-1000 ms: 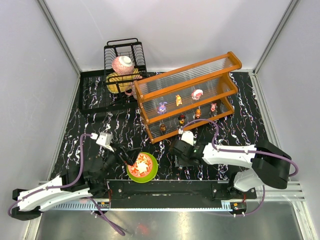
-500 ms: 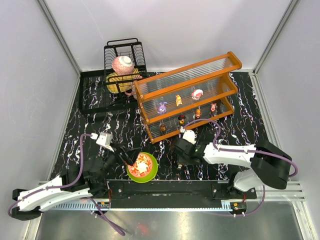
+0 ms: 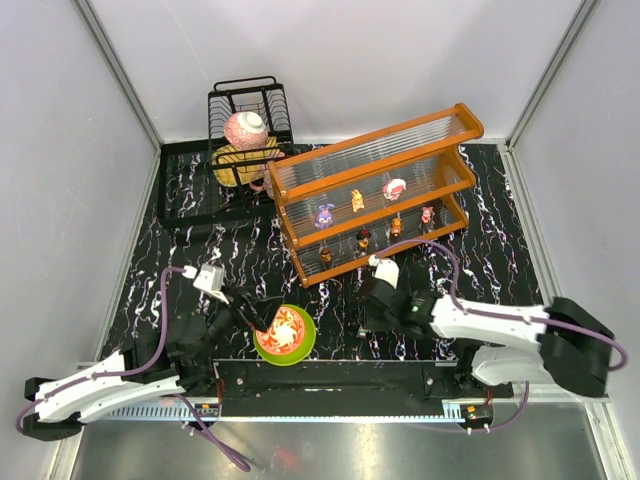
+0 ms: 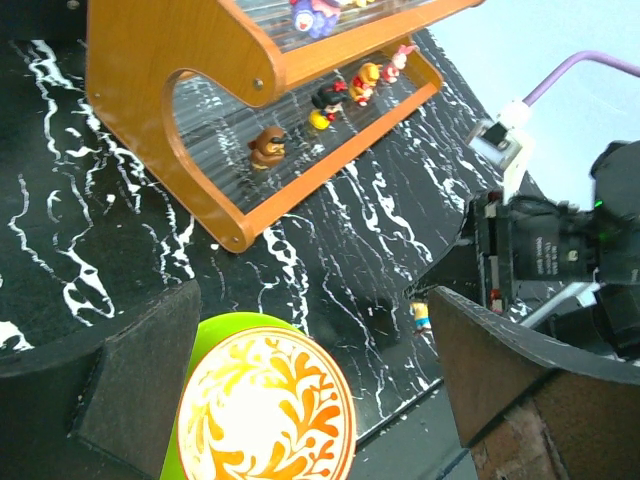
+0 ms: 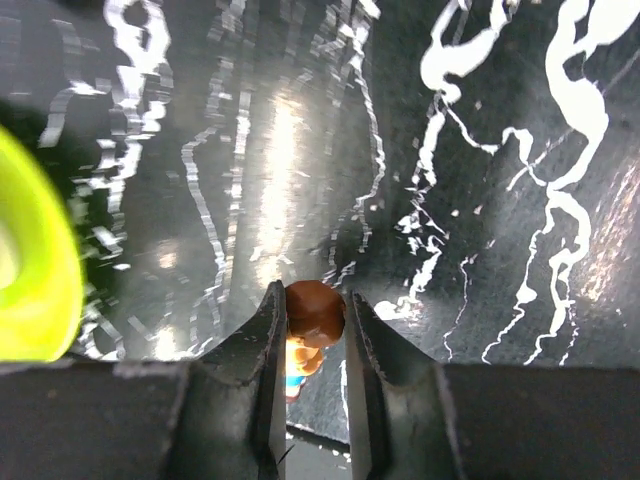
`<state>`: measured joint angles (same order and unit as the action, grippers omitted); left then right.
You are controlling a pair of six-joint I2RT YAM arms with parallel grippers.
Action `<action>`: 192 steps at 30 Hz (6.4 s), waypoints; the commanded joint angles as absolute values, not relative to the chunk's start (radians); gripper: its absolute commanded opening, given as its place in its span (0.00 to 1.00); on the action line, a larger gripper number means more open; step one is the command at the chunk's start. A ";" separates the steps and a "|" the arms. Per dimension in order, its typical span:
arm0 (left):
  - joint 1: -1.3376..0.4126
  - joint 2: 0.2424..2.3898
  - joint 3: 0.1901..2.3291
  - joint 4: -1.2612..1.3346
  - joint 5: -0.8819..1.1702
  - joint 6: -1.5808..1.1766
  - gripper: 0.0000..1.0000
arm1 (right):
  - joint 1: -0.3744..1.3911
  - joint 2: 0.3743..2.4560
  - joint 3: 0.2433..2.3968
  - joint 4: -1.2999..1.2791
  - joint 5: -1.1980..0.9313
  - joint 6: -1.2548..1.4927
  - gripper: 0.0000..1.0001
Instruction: Place and organize the plastic toys onto the shelf
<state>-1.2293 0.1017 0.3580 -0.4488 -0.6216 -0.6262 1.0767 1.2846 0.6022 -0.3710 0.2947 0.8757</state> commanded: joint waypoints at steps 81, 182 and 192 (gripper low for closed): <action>-1.210 0.528 0.178 0.795 0.072 -0.712 0.77 | 1.085 0.856 0.479 0.821 -0.314 0.512 0.00; -1.218 0.592 0.584 -0.198 -0.383 -0.399 0.00 | 1.186 1.146 1.077 -0.370 0.336 0.741 0.62; -1.218 0.588 0.594 -0.193 -0.387 -0.410 0.00 | 1.215 1.209 1.086 -0.324 0.354 0.738 0.60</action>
<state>-1.2140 0.5919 0.5446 -0.2184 -0.3607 -0.4149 1.2015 1.1973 1.0397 -0.3641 0.3065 0.7307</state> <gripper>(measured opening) 0.258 0.610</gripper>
